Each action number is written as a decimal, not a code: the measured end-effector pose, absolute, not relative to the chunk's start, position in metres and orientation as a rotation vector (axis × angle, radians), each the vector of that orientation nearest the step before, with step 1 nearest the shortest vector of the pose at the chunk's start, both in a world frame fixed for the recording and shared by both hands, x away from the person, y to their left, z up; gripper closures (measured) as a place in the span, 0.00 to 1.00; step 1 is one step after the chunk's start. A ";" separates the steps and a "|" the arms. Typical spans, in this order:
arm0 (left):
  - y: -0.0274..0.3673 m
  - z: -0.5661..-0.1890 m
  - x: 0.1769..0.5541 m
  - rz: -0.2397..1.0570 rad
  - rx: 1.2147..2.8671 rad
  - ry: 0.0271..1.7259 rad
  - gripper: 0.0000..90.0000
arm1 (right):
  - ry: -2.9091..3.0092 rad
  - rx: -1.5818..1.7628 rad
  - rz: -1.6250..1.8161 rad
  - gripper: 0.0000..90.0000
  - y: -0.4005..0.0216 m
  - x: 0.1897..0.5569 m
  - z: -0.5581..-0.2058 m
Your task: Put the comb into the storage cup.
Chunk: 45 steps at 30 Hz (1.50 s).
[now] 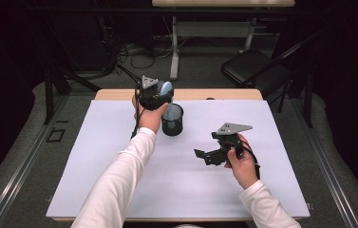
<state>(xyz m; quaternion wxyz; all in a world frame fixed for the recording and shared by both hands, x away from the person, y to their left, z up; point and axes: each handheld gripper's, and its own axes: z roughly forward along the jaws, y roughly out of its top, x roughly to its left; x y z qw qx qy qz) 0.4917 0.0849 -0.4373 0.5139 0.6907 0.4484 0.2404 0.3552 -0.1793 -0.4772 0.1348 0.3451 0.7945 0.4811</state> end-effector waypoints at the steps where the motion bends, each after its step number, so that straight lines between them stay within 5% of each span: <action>1: 0.085 -0.437 0.492 0.578 1.661 1.080 0.51 | 2.302 1.000 1.394 0.04 -0.179 0.355 -0.477; 8: 0.086 -0.437 0.492 0.569 1.647 1.087 0.48 | 2.304 0.998 1.393 0.04 -0.179 0.355 -0.478; 23: 0.084 -0.440 0.495 0.580 1.640 1.125 0.17 | 2.305 0.999 1.392 0.04 -0.179 0.356 -0.478; 45: 0.092 -0.437 0.495 0.554 1.594 1.155 0.01 | 2.308 0.996 1.386 0.04 -0.178 0.356 -0.478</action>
